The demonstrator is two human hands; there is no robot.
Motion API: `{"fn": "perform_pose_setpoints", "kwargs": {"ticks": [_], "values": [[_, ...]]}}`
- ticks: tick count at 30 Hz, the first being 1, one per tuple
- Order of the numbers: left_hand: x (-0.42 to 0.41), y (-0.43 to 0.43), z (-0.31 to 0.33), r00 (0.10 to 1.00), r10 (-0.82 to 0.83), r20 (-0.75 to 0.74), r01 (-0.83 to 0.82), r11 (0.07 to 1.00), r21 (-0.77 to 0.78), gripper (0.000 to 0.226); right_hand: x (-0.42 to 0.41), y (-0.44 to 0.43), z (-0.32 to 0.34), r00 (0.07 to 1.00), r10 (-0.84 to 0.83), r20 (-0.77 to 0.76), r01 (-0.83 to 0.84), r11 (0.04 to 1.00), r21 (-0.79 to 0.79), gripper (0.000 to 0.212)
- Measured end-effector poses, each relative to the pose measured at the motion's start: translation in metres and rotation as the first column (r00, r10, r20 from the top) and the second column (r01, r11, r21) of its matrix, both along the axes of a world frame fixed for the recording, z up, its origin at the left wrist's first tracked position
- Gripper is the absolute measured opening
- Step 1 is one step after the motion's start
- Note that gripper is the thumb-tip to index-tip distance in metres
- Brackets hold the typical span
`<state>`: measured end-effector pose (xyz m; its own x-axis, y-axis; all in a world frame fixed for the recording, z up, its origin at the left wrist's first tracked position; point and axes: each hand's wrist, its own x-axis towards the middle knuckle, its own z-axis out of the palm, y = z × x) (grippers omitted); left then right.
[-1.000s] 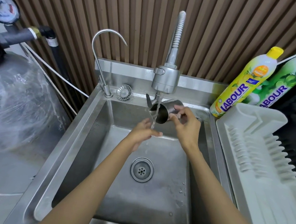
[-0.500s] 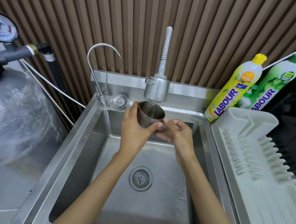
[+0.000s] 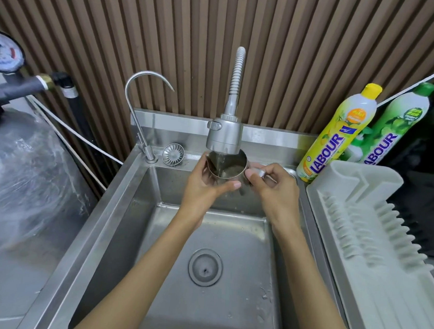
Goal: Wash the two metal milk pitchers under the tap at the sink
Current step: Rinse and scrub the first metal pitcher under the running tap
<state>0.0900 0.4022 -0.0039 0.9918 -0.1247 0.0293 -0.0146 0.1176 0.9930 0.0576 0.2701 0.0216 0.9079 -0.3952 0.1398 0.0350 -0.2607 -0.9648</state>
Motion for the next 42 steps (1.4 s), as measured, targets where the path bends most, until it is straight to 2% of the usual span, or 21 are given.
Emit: {"fn": "perform_pose_setpoints", "kwargs": {"ticks": [1, 3, 6, 8, 10, 12, 14, 18, 20, 22, 24, 25, 27, 29, 31, 33, 35, 38, 40, 42], "values": [[0.0, -0.001, 0.002, 0.998, 0.037, 0.047, -0.037, 0.999, -0.015, 0.071, 0.002, 0.001, -0.002, 0.998, 0.054, 0.013, -0.055, 0.991, 0.126, 0.021], [-0.003, 0.0, 0.005, 0.983, 0.114, 0.143, -0.114, 0.993, -0.005, 0.078, 0.005, 0.005, -0.009, 0.99, 0.137, 0.035, -0.141, 0.949, 0.28, 0.015], [-0.011, 0.006, 0.012, 0.923, 0.197, 0.329, -0.261, 0.951, 0.164, 0.072, 0.006, 0.014, -0.02, 0.973, 0.217, 0.076, -0.226, 0.843, 0.487, 0.017], [-0.018, 0.01, 0.019, 0.895, 0.216, 0.39, -0.328, 0.911, 0.25, 0.07, 0.003, 0.017, -0.024, 0.959, 0.276, 0.058, -0.262, 0.799, 0.541, 0.016], [-0.023, 0.014, 0.023, 0.895, 0.225, 0.385, -0.353, 0.886, 0.302, 0.067, 0.0, 0.016, -0.022, 0.953, 0.302, 0.011, -0.263, 0.81, 0.523, 0.014], [-0.023, 0.017, 0.022, 0.918, 0.237, 0.318, -0.349, 0.862, 0.368, 0.067, -0.002, 0.015, -0.016, 0.961, 0.273, -0.046, -0.219, 0.85, 0.478, 0.016], [-0.021, 0.016, 0.02, 0.947, 0.239, 0.213, -0.313, 0.836, 0.45, 0.078, -0.001, 0.013, -0.009, 0.976, 0.19, -0.106, -0.135, 0.911, 0.39, 0.02], [-0.018, 0.011, 0.013, 0.984, 0.172, 0.039, -0.171, 0.876, 0.45, 0.073, 0.004, -0.001, 0.004, 0.97, 0.04, -0.241, -0.028, 0.998, 0.054, 0.026], [-0.017, 0.008, 0.008, 0.992, 0.111, -0.053, -0.086, 0.933, 0.35, 0.059, 0.005, -0.005, 0.01, 0.972, -0.004, -0.236, -0.015, 0.997, -0.08, 0.029], [-0.016, 0.003, 0.007, 0.988, 0.017, -0.156, 0.005, 0.99, 0.141, 0.043, 0.003, -0.003, 0.012, 0.984, -0.05, -0.172, 0.015, 0.98, -0.2, 0.029], [-0.013, 0.0, 0.005, 0.986, -0.017, -0.167, 0.023, 0.999, 0.032, 0.045, -0.001, 0.003, 0.014, 0.992, -0.075, -0.098, 0.041, 0.95, -0.308, 0.025], [-0.011, -0.002, 0.004, 0.99, -0.003, -0.144, 0.004, 1.0, 0.011, 0.048, -0.002, 0.007, 0.014, 0.995, -0.073, -0.068, 0.048, 0.949, -0.313, 0.024], [-0.009, -0.004, 0.004, 0.996, 0.046, -0.071, -0.046, 0.999, -0.006, 0.053, -0.003, 0.011, 0.011, 0.998, -0.045, -0.034, 0.037, 0.98, -0.195, 0.024], [-0.007, -0.003, 0.007, 0.994, 0.106, 0.03, -0.105, 0.994, -0.011, 0.059, 0.001, 0.012, 0.002, 0.999, 0.039, -0.023, -0.038, 0.999, 0.038, 0.025], [-0.007, 0.0, 0.009, 0.971, 0.162, 0.174, -0.174, 0.983, 0.056, 0.065, 0.004, 0.014, -0.008, 0.987, 0.163, 0.009, -0.158, 0.938, 0.309, 0.028], [-0.009, 0.004, 0.012, 0.925, 0.198, 0.324, -0.266, 0.947, 0.18, 0.07, 0.005, 0.016, -0.019, 0.97, 0.242, 0.036, -0.229, 0.846, 0.482, 0.025], [-0.014, 0.008, 0.015, 0.887, 0.239, 0.395, -0.369, 0.881, 0.297, 0.076, 0.003, 0.016, -0.025, 0.957, 0.29, 0.028, -0.258, 0.798, 0.545, 0.018], [-0.022, 0.01, 0.02, 0.872, 0.296, 0.39, -0.461, 0.764, 0.451, 0.096, -0.003, 0.016, -0.027, 0.945, 0.324, -0.036, -0.251, 0.794, 0.554, 0.017], [-0.024, 0.011, 0.021, 0.883, 0.296, 0.365, -0.456, 0.726, 0.515, 0.1, -0.006, 0.017, -0.022, 0.951, 0.295, -0.098, -0.202, 0.826, 0.526, 0.023], [-0.023, 0.012, 0.02, 0.924, 0.264, 0.276, -0.379, 0.731, 0.568, 0.091, -0.007, 0.014, -0.015, 0.958, 0.228, -0.174, -0.132, 0.889, 0.439, 0.028]]}}
